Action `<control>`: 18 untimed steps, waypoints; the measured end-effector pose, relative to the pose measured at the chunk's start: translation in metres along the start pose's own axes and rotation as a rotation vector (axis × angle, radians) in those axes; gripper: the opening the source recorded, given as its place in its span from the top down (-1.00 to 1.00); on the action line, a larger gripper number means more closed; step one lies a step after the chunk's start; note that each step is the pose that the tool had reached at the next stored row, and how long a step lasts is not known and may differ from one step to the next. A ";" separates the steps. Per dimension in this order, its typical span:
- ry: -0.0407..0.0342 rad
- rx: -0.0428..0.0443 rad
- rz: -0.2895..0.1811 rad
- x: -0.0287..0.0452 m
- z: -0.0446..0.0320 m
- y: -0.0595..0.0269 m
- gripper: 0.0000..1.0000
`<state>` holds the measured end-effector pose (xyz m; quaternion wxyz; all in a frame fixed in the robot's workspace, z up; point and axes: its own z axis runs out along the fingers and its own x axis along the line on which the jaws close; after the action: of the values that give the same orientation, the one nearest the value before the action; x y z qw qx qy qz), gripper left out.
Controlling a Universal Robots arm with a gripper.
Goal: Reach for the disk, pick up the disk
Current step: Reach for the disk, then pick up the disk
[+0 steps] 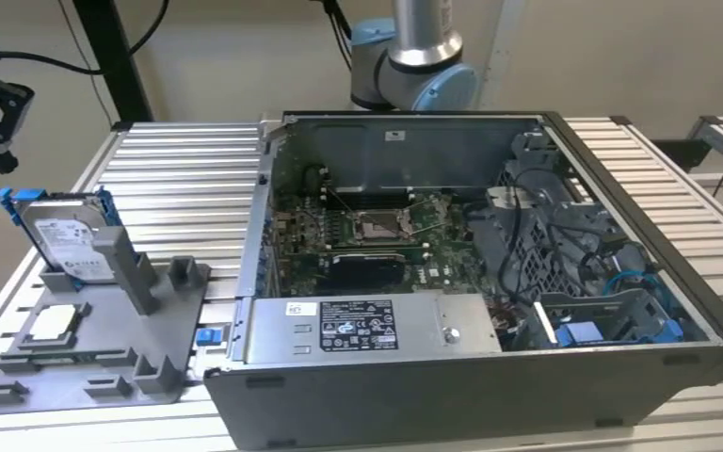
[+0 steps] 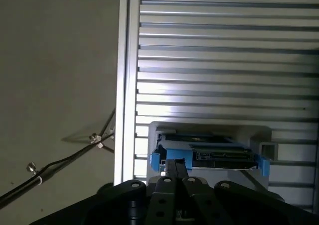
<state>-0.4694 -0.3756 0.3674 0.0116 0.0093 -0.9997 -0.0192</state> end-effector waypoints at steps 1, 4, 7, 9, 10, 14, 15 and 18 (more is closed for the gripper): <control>0.0000 0.0000 0.000 0.0001 0.0000 0.0000 1.00; -0.0001 0.0000 0.000 0.0002 0.0000 0.0000 1.00; -0.0001 -0.0001 0.000 0.0004 0.0000 0.0000 1.00; 0.0001 0.0001 -0.004 0.0004 0.0000 0.0000 1.00; 0.0003 0.0002 -0.007 0.0004 0.0000 0.0000 1.00; 0.0011 0.0007 -0.034 0.0004 0.0001 0.0000 1.00; 0.0017 0.0009 -0.042 0.0004 0.0000 0.0000 1.00; 0.0026 0.0015 -0.069 0.0005 0.0000 0.0000 1.00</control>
<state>-0.4699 -0.3756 0.3674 0.0122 0.0438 -0.9988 -0.0188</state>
